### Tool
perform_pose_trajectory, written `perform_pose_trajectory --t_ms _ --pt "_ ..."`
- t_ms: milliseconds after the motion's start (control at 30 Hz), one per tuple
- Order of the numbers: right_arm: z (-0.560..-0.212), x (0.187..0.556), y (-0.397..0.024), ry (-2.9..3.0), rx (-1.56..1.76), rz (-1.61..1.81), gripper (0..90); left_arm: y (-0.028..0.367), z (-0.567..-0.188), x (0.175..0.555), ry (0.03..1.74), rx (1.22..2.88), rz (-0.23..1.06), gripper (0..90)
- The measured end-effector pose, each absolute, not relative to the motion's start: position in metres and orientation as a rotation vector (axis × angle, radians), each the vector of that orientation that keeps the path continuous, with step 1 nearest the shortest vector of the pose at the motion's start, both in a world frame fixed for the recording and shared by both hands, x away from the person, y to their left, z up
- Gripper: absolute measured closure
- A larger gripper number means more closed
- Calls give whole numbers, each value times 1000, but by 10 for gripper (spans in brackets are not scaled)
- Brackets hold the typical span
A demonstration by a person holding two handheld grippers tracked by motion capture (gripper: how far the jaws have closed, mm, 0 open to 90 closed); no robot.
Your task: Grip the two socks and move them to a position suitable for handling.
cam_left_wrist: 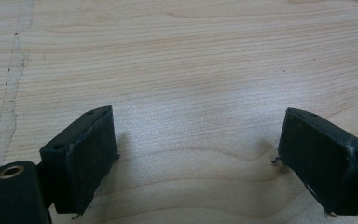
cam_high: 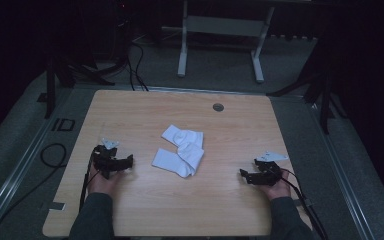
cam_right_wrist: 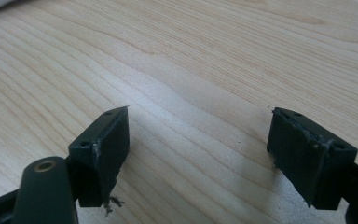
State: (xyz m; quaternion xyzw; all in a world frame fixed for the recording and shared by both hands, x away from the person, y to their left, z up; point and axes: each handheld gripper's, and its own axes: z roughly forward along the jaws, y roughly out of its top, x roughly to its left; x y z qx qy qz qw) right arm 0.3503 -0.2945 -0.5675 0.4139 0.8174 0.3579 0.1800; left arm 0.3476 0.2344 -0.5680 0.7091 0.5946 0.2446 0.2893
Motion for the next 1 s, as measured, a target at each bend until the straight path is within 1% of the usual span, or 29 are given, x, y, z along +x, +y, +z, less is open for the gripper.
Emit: perform_pose_trajectory --t_ms 300,333,467,600,700,733,1000 --pt "-567 351 -293 2324 1172 995 187 234 -568 348 1587 1892 653 114" --pt "-566 351 -293 2332 1170 990 203 234 -568 348 1587 1892 653 114" --pt "-560 349 -293 2381 1156 956 333 234 -568 348 1587 1892 653 114" --pt "-548 343 -292 2406 1068 911 377 234 -568 348 1587 1892 653 114" --pt "-540 338 -289 2414 1006 841 386 234 -568 348 1587 1891 653 114" --pt "-531 334 -286 2432 947 805 418 234 -568 348 1587 1892 653 114" --pt "-509 328 -261 2506 793 791 469 234 -568 348 1587 1892 653 114"
